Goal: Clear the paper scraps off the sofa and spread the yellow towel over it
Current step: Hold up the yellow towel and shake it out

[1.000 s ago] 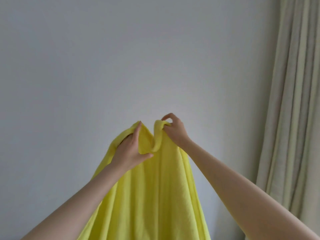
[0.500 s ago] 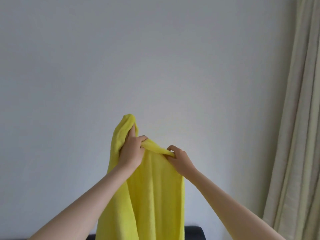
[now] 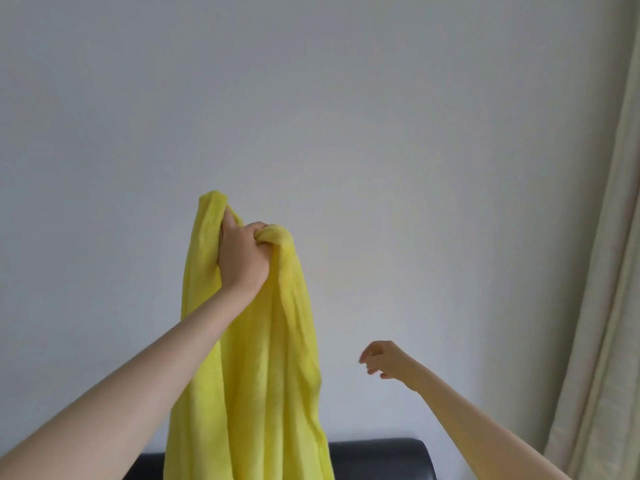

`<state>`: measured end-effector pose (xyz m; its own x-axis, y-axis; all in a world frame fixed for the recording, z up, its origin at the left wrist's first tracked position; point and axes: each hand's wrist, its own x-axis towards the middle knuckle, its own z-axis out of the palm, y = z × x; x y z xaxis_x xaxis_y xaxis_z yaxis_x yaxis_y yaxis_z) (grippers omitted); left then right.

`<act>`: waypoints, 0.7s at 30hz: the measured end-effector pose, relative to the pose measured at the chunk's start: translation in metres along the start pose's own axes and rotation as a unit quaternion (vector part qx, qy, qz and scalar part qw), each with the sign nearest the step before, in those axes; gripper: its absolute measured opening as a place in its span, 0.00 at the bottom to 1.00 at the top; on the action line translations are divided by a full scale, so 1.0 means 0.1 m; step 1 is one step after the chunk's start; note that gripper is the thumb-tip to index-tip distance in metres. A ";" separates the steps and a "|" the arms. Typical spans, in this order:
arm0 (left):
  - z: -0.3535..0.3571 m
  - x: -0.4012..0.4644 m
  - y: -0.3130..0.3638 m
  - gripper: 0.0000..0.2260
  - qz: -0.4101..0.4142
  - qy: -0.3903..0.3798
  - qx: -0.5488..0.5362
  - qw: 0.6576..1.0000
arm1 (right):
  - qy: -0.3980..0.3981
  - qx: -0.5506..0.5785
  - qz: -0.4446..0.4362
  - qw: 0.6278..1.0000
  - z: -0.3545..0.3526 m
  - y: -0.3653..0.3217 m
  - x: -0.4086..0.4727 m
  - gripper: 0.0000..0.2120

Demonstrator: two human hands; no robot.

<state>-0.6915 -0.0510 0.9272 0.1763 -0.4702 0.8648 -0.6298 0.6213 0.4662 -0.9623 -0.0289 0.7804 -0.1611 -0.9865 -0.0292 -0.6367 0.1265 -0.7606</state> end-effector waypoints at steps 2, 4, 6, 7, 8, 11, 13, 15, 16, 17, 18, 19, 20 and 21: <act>0.02 0.02 -0.05 0.08 0.005 -0.006 0.010 1.000 | -0.102 0.071 -0.040 0.991 0.07 -0.14 -0.05 0.13; 0.07 0.00 -0.06 0.09 0.008 -0.016 0.024 1.000 | -0.208 0.128 -0.070 0.967 0.17 -0.41 -0.08 0.27; 0.14 -0.04 -0.08 0.09 0.010 -0.039 0.038 0.998 | -0.254 0.149 -0.114 0.949 0.30 -0.75 -0.11 0.30; 0.17 -0.07 -0.09 0.09 0.013 -0.054 0.048 0.997 | -0.250 0.149 -0.139 0.947 0.36 -0.91 -0.10 0.30; 0.20 -0.10 -0.09 0.09 0.016 -0.070 0.058 0.996 | -0.228 0.158 -0.161 0.947 0.41 -1.05 -0.10 0.29; 0.19 -0.19 -0.14 0.11 0.020 -0.097 0.078 0.992 | -0.077 0.199 -0.156 0.965 0.48 -1.26 0.00 0.18; 0.13 -0.21 -0.23 0.13 0.010 -0.099 0.088 0.991 | 0.045 0.217 -0.125 0.967 0.44 -1.29 0.08 0.12; 0.05 -0.20 -0.39 0.34 -0.020 -0.139 0.111 0.984 | 0.169 0.236 -0.093 0.953 0.26 -1.26 0.19 0.13; -0.01 -0.20 -0.51 0.48 -0.043 -0.173 0.124 0.976 | 0.227 0.255 -0.061 0.938 0.14 -1.24 0.23 0.14; -0.08 -0.20 -0.64 0.58 -0.052 -0.192 0.141 0.970 | 0.274 0.277 -0.029 0.921 -0.01 -1.20 0.26 0.14; -0.15 -0.22 -0.79 0.63 -0.034 -0.196 0.173 0.965 | 0.301 0.295 -0.006 0.907 -0.17 -1.16 0.26 0.14; -0.22 -0.26 -0.95 0.65 0.003 -0.188 0.223 0.957 | 0.314 0.305 0.006 0.899 -0.31 -1.13 0.26 0.13; -0.27 -0.31 -1.08 0.65 0.051 -0.171 0.279 0.944 | 0.322 0.302 0.011 0.897 -0.43 -1.12 0.24 0.11; -0.31 -0.36 -1.17 0.63 0.094 -0.148 0.323 0.930 | 0.332 0.291 0.010 0.897 -0.53 -1.11 0.24 0.11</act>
<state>-0.6011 -0.0870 0.8471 -0.1392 -0.6029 0.7856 -0.9684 0.2487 0.0193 -0.9350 -0.0613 0.8987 -0.7047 -0.6809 0.1995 -0.1584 -0.1231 -0.9797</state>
